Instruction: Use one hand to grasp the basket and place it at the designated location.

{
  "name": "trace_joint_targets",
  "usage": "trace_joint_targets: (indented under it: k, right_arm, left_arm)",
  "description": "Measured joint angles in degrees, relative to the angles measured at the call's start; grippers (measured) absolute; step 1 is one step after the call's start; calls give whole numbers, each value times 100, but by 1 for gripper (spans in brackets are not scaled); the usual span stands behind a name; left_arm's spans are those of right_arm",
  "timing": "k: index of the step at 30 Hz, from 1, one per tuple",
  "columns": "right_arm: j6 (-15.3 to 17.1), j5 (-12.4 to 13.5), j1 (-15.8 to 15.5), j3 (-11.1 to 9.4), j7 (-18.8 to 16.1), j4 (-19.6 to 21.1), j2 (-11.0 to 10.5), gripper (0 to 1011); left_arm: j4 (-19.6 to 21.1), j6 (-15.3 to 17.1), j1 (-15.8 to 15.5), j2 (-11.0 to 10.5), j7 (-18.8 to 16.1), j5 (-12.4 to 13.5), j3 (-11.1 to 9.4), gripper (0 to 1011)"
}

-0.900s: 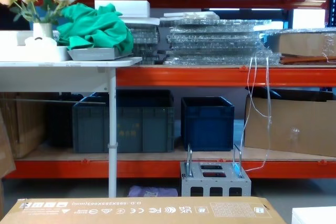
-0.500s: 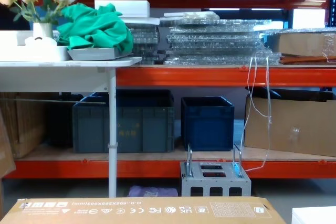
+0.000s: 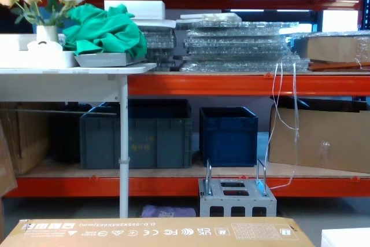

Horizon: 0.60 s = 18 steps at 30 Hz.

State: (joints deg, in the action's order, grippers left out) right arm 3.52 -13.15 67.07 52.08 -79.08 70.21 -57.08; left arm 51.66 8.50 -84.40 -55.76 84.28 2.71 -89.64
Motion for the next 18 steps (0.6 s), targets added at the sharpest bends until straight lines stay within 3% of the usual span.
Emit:
trace_joint_targets:
  k: [18]
  right_arm:
    - [0,0,0,0,0,0,0,1000]
  left_arm:
    - [0,0,0,0,0,0,0,0]
